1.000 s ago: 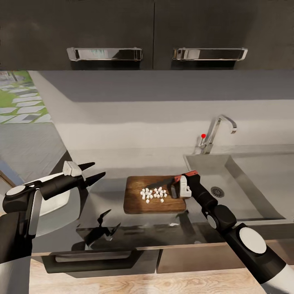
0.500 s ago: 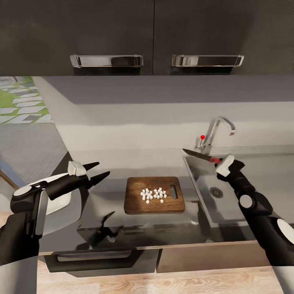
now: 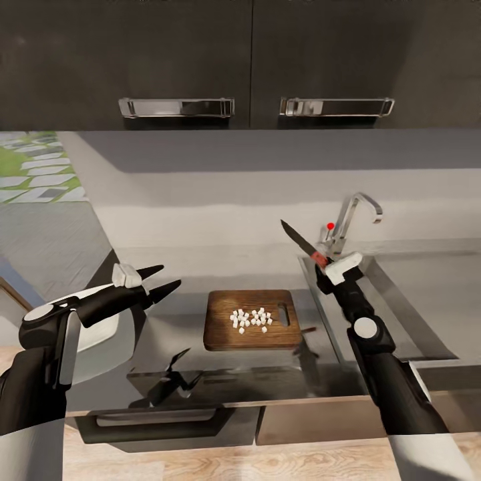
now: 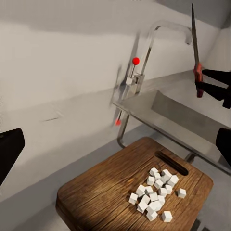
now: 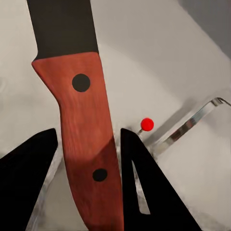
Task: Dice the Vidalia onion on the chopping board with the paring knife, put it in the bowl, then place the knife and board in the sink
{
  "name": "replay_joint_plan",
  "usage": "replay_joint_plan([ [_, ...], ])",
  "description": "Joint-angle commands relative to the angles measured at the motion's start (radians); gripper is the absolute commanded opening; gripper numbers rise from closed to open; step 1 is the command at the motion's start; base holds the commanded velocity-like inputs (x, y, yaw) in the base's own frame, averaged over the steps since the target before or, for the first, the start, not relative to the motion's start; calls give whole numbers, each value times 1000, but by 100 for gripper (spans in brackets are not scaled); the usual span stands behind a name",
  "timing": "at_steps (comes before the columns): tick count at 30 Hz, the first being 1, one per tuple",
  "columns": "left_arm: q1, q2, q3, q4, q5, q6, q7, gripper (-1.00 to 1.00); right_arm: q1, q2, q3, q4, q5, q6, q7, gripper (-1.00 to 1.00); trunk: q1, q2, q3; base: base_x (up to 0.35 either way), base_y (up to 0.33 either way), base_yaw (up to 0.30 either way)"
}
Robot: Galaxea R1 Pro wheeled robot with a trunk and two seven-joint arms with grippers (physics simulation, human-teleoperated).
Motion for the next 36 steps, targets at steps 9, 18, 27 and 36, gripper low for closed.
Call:
replay_joint_plan([
  [9,-1,0,1,0,2,10,-4,100,-3,15,-3,-3,-165,369,2,-100,-34,62,27,0,0,0],
  [18,-1,2,-7,-2,2,14,-14,100,-65,16,-6,-2,-169,677,-3,-100,-69,125,55,0,0,0],
  [27,-1,2,-86,-5,2,13,-15,100,-102,16,-141,6,-170,743,-3,-100,-80,146,64,0,0,0],
  [36,-1,2,-100,-5,2,13,-14,100,-114,16,-170,59,-170,748,-5,-100,-80,146,64,0,0,0],
])
